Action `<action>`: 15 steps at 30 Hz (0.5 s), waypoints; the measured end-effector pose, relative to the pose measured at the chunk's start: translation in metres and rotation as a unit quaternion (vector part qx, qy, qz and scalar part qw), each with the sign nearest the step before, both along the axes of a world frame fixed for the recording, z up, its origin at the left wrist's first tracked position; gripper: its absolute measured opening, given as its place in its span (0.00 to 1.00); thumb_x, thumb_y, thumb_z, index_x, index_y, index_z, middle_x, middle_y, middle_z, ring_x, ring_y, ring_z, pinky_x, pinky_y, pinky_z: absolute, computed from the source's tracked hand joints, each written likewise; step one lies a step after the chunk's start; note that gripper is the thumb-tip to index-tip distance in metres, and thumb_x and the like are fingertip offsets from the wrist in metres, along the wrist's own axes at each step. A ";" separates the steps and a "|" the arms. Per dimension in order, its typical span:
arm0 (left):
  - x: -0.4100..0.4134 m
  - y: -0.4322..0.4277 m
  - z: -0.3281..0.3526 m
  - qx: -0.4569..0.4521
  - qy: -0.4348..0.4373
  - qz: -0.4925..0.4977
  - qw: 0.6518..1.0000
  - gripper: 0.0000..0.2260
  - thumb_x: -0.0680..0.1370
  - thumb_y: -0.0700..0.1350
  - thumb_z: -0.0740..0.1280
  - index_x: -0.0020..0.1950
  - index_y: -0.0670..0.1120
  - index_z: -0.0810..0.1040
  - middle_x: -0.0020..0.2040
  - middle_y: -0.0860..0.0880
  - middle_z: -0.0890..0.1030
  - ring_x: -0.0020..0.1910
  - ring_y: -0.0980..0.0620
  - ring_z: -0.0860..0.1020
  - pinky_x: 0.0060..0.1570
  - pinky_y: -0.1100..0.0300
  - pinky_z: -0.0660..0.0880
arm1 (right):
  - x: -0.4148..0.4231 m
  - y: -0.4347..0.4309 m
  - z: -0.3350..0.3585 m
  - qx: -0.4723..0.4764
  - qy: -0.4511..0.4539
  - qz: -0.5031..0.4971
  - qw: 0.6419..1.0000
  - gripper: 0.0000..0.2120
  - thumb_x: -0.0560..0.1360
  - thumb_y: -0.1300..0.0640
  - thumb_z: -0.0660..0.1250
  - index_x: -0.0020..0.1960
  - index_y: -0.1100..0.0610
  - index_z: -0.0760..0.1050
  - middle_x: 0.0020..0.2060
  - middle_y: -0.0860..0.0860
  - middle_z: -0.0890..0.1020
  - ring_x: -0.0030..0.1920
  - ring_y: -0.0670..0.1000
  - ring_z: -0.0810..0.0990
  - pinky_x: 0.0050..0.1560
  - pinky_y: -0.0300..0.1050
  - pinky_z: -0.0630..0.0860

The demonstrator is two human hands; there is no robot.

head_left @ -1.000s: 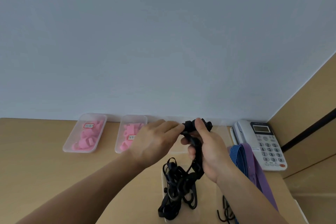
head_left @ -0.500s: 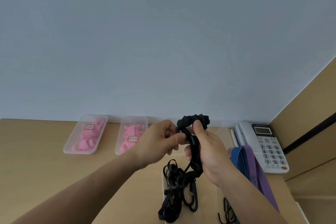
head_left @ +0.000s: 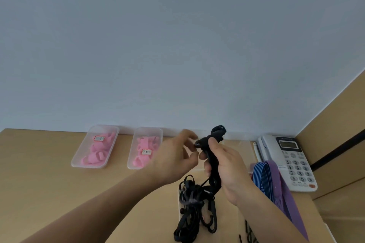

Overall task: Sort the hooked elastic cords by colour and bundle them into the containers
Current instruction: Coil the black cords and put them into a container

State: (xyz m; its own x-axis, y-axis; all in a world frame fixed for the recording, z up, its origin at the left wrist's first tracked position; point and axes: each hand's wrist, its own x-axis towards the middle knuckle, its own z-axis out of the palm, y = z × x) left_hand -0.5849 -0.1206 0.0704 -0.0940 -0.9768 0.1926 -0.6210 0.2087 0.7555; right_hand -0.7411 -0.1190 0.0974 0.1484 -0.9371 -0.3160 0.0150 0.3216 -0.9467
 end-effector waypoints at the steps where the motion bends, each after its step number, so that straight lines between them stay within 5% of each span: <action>1: 0.000 0.000 0.005 0.112 0.134 -0.010 0.985 0.13 0.75 0.48 0.66 0.58 0.48 0.73 0.44 0.54 0.82 0.39 0.54 0.82 0.35 0.65 0.73 | -0.001 0.000 0.001 -0.012 -0.008 0.001 1.000 0.19 0.81 0.50 0.60 0.48 0.65 0.79 0.34 0.54 0.79 0.28 0.49 0.71 0.30 0.40 0.68; 3: 0.003 -0.002 0.016 0.252 0.309 -0.047 0.916 0.17 0.76 0.51 0.64 0.58 0.41 0.76 0.46 0.45 0.83 0.43 0.46 0.83 0.37 0.57 0.74 | 0.000 0.003 0.002 -0.038 -0.013 0.016 0.999 0.19 0.81 0.51 0.59 0.47 0.66 0.78 0.34 0.55 0.78 0.28 0.50 0.71 0.31 0.40 0.69; 5: 0.005 -0.003 0.021 0.288 0.317 -0.098 0.899 0.20 0.81 0.54 0.61 0.53 0.37 0.78 0.43 0.40 0.82 0.43 0.44 0.81 0.39 0.56 0.73 | 0.002 0.004 0.001 -0.045 -0.012 0.032 0.998 0.19 0.81 0.52 0.59 0.46 0.67 0.76 0.30 0.57 0.76 0.28 0.50 0.71 0.30 0.39 0.70; 8: 0.006 -0.003 0.015 0.247 0.281 -0.092 0.923 0.22 0.82 0.56 0.61 0.53 0.36 0.79 0.43 0.40 0.83 0.47 0.43 0.81 0.44 0.55 0.72 | 0.001 0.004 0.001 -0.045 -0.009 0.033 0.998 0.17 0.81 0.52 0.60 0.49 0.65 0.78 0.31 0.57 0.79 0.31 0.50 0.75 0.33 0.41 0.74; 10: 0.008 -0.004 0.011 0.194 0.257 -0.056 0.945 0.13 0.82 0.49 0.63 0.54 0.40 0.80 0.44 0.44 0.84 0.47 0.49 0.82 0.45 0.56 0.74 | -0.001 0.004 0.000 -0.039 0.012 0.040 0.998 0.13 0.80 0.52 0.61 0.52 0.61 0.79 0.37 0.57 0.84 0.33 0.52 0.79 0.38 0.45 0.77; 15: 0.006 0.002 0.013 0.096 0.169 -0.045 0.980 0.06 0.81 0.44 0.65 0.54 0.45 0.80 0.45 0.51 0.85 0.46 0.54 0.82 0.44 0.65 0.74 | -0.003 0.007 -0.002 0.016 0.047 0.049 0.998 0.15 0.80 0.49 0.63 0.53 0.61 0.79 0.35 0.54 0.84 0.30 0.49 0.78 0.30 0.41 0.75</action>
State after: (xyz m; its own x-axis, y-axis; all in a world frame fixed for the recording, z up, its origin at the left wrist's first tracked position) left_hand -0.5794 -0.1189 0.0830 -0.1444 -0.9887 0.0413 -0.3142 0.0854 0.9455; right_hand -0.7444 -0.1121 0.0954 0.2076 -0.9088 -0.3619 -0.1060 0.3469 -0.9319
